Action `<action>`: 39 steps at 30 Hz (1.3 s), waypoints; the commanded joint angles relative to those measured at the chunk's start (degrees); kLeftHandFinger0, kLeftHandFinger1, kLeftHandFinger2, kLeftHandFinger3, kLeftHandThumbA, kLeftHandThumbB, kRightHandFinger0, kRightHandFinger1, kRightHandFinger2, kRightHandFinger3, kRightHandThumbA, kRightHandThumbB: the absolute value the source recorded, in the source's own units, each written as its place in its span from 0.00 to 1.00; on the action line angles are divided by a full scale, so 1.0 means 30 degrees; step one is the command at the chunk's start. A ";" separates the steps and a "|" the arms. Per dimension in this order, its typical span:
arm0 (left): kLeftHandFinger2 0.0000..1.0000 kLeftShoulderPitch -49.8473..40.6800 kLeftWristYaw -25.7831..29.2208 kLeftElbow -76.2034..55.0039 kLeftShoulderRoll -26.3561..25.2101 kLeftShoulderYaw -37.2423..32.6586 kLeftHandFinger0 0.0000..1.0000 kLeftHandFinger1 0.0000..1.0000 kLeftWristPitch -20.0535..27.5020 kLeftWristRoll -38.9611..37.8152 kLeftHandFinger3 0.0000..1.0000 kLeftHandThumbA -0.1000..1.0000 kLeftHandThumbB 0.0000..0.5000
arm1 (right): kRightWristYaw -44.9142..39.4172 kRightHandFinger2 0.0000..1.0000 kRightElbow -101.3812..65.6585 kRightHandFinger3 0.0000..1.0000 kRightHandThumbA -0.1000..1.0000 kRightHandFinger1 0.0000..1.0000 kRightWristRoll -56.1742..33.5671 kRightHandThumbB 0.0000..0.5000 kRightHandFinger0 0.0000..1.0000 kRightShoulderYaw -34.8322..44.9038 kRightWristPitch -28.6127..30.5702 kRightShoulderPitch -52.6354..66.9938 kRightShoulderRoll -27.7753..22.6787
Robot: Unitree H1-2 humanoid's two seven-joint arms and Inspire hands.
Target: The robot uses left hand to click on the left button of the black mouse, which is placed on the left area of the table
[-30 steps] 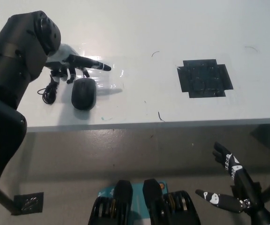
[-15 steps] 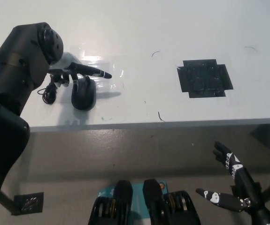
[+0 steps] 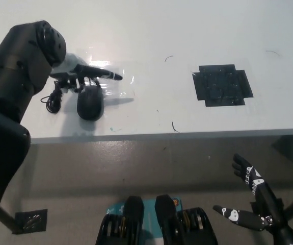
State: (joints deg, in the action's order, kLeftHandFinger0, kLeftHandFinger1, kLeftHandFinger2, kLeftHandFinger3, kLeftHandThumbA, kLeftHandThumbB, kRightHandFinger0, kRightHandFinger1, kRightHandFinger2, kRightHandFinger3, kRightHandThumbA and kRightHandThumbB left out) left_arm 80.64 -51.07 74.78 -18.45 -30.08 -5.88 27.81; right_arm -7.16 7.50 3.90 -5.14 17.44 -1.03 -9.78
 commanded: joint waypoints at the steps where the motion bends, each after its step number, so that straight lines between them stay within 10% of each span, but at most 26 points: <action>1: 0.21 0.3275 -0.2404 -0.2375 -0.1661 0.1942 0.00 0.00 -0.2680 -0.2001 1.00 1.00 0.75 | -0.0045 1.00 -0.0522 1.00 1.00 0.94 0.0006 0.25 0.92 0.0141 0.0140 0.0023 -0.0181; 5: 0.11 0.3173 -0.4610 -0.8741 -0.3219 0.4766 0.00 0.00 -0.7006 -0.3788 1.00 1.00 0.68 | -0.0030 1.00 -0.0423 1.00 1.00 0.94 0.0149 0.24 0.92 0.0168 0.0131 0.0095 -0.0322; 14: 0.06 -0.5522 -0.2709 -2.7727 -0.4151 1.2186 0.06 0.00 -0.7016 -0.8003 1.00 1.00 0.56 | -0.0212 1.00 0.0006 1.00 1.00 0.94 -0.0112 0.26 0.92 0.0086 0.0390 0.0567 -0.0345; 16: 0.28 -0.8966 -0.0265 -3.0889 -0.4191 1.3344 0.35 0.20 -0.7016 -1.2085 1.00 1.00 0.45 | -0.0287 1.00 0.0090 1.00 1.00 0.94 -0.0122 0.26 0.92 -0.0021 0.0418 0.0698 -0.0302; 19: 0.67 -1.3935 0.1896 -3.4760 -0.3164 1.4845 0.93 0.62 -0.7016 -1.5513 1.00 1.00 0.60 | -0.0308 1.00 0.0407 1.00 1.00 0.94 -0.0215 0.27 0.92 -0.0069 0.0496 0.0720 -0.0183; 21: 1.00 -1.8202 0.1767 -3.7917 -0.1606 1.6621 1.00 1.00 -0.7016 -1.5815 1.00 1.00 0.72 | -0.0357 1.00 0.0621 1.00 1.00 0.93 -0.0315 0.26 0.92 -0.0109 0.0569 0.0809 -0.0119; 22: 1.00 -1.9553 0.1667 -3.8944 -0.1197 1.7130 1.00 1.00 -0.7016 -1.5637 1.00 1.00 0.75 | -0.0368 1.00 0.0693 1.00 1.00 0.93 -0.0338 0.26 0.93 -0.0130 0.0578 0.0895 -0.0090; 31: 1.00 -3.2654 0.2958 -4.0015 0.1341 1.6751 1.00 1.00 0.1996 -1.6745 1.00 1.00 0.65 | -0.0217 1.00 0.1493 1.00 1.00 0.94 -0.0136 0.26 0.92 -0.0341 0.1206 0.2246 0.0133; 39: 1.00 -3.5084 0.3129 -3.8051 0.3545 1.5522 1.00 1.00 0.5036 -1.5917 1.00 1.00 0.59 | -0.0183 1.00 0.2018 1.00 1.00 0.89 -0.0212 0.28 0.88 -0.0385 0.1659 0.2475 0.0306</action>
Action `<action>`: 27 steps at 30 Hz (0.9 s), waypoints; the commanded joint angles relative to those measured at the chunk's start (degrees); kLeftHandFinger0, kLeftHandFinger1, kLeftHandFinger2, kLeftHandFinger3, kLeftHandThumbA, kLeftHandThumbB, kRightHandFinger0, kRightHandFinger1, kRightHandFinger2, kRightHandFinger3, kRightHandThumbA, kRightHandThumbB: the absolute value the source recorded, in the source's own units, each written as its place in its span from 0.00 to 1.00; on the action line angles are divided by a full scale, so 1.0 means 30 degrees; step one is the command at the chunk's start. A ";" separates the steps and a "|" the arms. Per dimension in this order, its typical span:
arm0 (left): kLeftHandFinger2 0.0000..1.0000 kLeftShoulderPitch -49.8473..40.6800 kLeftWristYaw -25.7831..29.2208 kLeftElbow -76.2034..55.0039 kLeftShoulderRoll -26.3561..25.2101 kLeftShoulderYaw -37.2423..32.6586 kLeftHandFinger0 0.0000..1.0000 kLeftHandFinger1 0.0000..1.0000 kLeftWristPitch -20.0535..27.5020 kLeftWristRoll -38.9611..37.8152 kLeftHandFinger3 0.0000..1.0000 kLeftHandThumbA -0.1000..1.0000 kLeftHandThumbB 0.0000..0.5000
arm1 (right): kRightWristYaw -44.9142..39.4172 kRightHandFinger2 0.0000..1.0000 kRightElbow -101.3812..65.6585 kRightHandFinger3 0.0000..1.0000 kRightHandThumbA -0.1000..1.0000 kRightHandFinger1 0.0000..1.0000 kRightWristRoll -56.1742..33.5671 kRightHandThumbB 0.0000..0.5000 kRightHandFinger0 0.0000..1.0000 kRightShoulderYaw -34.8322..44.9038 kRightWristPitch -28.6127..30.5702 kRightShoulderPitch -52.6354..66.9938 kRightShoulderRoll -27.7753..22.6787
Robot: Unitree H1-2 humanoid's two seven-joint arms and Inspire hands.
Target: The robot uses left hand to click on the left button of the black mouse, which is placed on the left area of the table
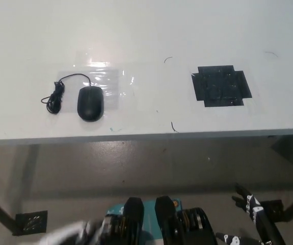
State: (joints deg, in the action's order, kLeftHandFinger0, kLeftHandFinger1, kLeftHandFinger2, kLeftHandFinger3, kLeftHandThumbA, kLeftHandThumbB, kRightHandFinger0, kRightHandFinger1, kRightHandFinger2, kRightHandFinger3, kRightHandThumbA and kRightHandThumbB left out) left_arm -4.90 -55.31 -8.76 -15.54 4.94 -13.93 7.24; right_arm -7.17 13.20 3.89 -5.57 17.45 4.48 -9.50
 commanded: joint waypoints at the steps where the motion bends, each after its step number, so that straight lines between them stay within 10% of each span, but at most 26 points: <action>1: 1.00 -0.6591 0.4712 -1.0174 0.2866 0.3727 1.00 1.00 0.7738 -0.8728 1.00 1.00 0.59 | -0.0157 1.00 0.0109 1.00 1.00 0.89 -0.0191 0.26 0.88 -0.0230 0.1639 0.0635 0.0215; 10: 1.00 -0.3963 0.7412 -0.1589 0.5419 0.3844 1.00 1.00 1.2180 -0.3185 1.00 1.00 0.59 | -0.0147 1.00 0.0212 1.00 1.00 0.90 -0.0327 0.29 0.88 -0.0151 0.1904 0.0548 0.0217; 17: 1.00 -0.2274 0.9453 0.2585 0.5856 0.4021 1.00 1.00 1.1650 -0.0745 1.00 1.00 0.38 | 0.0021 1.00 0.0102 1.00 1.00 0.90 -0.0047 0.24 0.87 -0.0146 0.1977 0.0604 0.0184; 27: 1.00 -0.1111 1.1302 0.5345 0.5405 0.3684 1.00 1.00 1.2853 0.0919 1.00 1.00 0.49 | -0.0072 1.00 -0.0096 1.00 1.00 0.88 0.0050 0.29 0.86 -0.0230 0.1671 0.0333 0.0127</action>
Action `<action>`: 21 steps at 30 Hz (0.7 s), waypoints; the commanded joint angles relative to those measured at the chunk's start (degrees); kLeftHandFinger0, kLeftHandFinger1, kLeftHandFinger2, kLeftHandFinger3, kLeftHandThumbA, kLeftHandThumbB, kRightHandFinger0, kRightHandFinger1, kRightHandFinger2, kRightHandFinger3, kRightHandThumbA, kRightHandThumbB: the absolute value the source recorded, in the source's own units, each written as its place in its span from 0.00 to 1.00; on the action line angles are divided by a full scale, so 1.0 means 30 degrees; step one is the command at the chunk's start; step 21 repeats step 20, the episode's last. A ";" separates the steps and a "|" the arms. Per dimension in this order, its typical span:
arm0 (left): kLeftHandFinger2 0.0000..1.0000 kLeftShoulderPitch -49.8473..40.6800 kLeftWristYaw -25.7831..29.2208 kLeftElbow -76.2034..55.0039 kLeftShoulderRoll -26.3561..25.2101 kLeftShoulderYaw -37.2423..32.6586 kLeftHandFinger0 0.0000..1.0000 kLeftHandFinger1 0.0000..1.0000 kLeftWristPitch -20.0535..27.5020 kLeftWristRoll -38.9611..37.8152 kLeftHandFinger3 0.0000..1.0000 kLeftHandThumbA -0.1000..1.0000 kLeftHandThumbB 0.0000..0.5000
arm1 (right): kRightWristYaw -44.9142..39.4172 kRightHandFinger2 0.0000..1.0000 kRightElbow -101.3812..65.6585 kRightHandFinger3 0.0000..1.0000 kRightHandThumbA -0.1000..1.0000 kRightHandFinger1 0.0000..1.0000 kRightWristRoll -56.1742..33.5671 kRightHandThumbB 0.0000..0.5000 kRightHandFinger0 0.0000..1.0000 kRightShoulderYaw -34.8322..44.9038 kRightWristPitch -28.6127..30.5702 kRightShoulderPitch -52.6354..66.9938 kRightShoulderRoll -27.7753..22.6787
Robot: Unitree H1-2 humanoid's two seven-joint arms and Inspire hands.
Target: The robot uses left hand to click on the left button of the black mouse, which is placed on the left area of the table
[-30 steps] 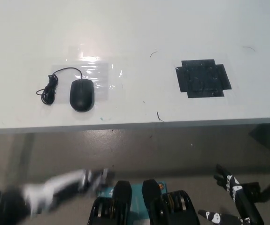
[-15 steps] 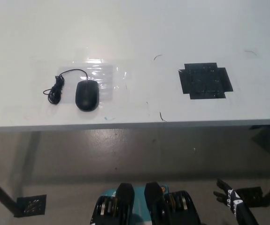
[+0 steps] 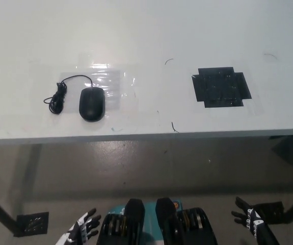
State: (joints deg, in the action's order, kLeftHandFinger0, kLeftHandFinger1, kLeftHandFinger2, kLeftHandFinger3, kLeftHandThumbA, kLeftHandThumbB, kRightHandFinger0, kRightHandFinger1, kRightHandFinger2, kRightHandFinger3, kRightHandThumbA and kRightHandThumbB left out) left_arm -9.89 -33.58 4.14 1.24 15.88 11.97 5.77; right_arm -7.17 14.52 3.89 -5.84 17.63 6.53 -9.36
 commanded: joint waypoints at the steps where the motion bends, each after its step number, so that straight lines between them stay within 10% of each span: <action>1: 1.00 0.0575 0.4158 0.1105 -0.0236 -0.0041 1.00 1.00 0.4295 0.1435 1.00 1.00 0.49 | -0.0070 1.00 -0.0536 1.00 1.00 0.88 0.0052 0.29 0.86 -0.0143 0.1598 -0.0365 0.0079; 21: 1.00 0.0722 0.6315 0.1439 -0.1260 -0.1805 1.00 1.00 0.4704 0.1385 1.00 1.00 0.53 | -0.0108 1.00 -0.0643 1.00 1.00 0.88 0.0027 0.31 0.89 -0.0147 0.1335 -0.0612 -0.0002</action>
